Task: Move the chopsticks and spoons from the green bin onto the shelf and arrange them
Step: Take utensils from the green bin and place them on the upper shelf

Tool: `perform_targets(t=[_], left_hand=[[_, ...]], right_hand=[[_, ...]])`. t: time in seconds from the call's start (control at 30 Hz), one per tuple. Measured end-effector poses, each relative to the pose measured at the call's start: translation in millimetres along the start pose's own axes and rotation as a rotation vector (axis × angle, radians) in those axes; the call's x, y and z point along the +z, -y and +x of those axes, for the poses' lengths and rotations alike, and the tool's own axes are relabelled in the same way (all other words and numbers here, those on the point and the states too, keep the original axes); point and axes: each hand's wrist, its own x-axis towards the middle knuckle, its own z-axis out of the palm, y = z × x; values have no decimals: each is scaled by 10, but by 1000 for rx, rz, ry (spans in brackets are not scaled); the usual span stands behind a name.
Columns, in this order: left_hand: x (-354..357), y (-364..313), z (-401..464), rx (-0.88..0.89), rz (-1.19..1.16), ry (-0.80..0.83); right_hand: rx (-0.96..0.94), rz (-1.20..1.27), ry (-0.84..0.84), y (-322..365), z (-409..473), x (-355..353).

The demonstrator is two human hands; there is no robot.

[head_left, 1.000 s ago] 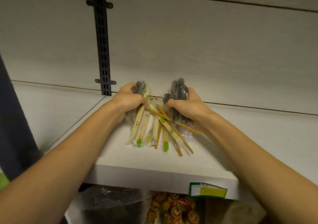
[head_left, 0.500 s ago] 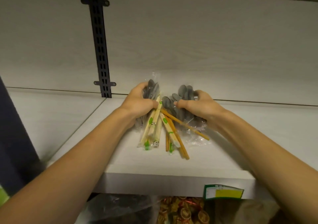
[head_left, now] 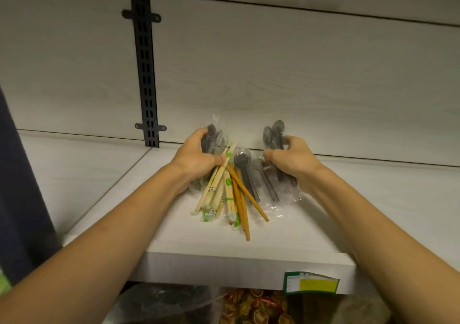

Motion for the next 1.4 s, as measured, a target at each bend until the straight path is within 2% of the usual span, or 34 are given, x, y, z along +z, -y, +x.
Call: perform_targets(t=[0.23, 0.47, 0.67, 0.77, 1.0, 1.07, 1.2, 1.3, 1.4], left_hand=[[-3, 27, 22, 11, 35, -80], [-41, 82, 31, -22, 67, -57], [-99, 81, 6, 20, 74, -85], [-111, 82, 15, -23, 67, -90], [-143, 93, 53, -114, 148, -212], [-144, 95, 59, -105, 160, -224], [-112, 72, 28, -98, 254, -145], [-104, 72, 30, -122, 277, -98], [-105, 71, 57, -120, 227, -128]], right_hand=[[-130, -169, -10, -33, -28, 35], [-122, -434, 146, -5, -108, 62], [-105, -310, 74, -2, -65, 52], [-93, -238, 53, -14, -28, 31], [10, 157, -62, -74, 45, 4], [-14, 79, -38, -95, 30, 28], [-119, -285, 151, -95, -58, 127], [-105, -321, 160, -55, -38, 104], [-52, -303, 153, -48, -1, 29]])
